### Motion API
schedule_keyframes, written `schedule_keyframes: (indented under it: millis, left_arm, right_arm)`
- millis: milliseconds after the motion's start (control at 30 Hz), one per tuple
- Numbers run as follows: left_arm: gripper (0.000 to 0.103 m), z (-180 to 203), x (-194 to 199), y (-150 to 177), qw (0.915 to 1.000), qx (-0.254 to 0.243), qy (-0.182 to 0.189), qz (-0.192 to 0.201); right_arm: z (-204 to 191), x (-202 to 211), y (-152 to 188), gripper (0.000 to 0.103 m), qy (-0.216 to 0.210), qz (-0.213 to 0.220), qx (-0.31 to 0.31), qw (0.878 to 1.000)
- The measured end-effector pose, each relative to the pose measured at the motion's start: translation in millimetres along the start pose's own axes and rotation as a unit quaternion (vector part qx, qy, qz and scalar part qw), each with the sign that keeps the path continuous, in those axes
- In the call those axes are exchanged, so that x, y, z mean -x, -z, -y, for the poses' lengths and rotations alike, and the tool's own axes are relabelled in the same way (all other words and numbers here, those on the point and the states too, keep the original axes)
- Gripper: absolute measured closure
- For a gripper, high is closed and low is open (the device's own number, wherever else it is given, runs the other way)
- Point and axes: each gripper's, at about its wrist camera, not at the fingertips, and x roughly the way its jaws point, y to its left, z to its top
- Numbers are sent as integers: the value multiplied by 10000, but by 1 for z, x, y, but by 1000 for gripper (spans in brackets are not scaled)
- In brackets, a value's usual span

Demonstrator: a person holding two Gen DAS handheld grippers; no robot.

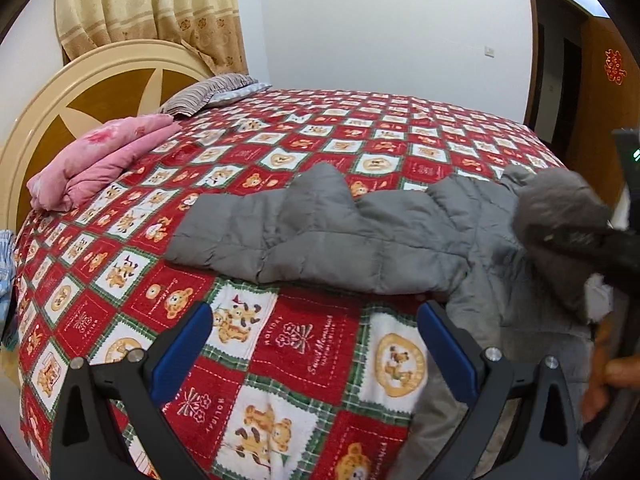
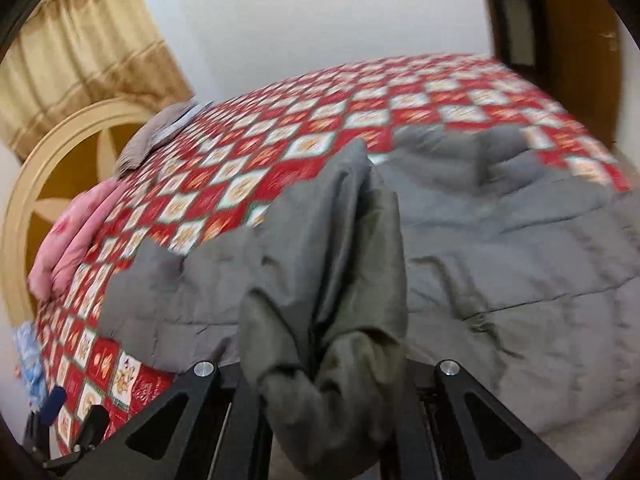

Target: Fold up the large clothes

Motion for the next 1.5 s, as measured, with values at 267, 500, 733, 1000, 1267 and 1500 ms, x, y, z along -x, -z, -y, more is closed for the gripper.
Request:
schedule_keyframes:
  millis: [267, 500, 733, 1000, 1267, 1500]
  left_arm:
    - [0, 18, -8, -11, 9998, -148, 141, -33]
    - [0, 52, 6, -27, 9989, -296, 336, 147]
    - [0, 80, 0, -25, 9981, -575, 188, 76]
    - [0, 140, -28, -19, 9942, -1074, -29, -24]
    - [0, 178, -29, -22, 9912, -1318, 118, -83]
    - [0, 196, -32, -27, 9920, -1196, 398, -37]
  right_arm:
    - [9, 34, -14, 32, -1116, 148, -162, 9935]
    - [49, 112, -36, 11, -925, 1091, -188, 9895]
    - [132, 78, -18, 40, 2004, 534, 47, 9782]
    - [258, 87, 13, 46, 2726, 172, -1129, 9553]
    - [267, 141, 17, 46, 1909, 905, -1686, 9628]
    - [239, 128, 13, 46, 2214, 685, -1184, 9655]
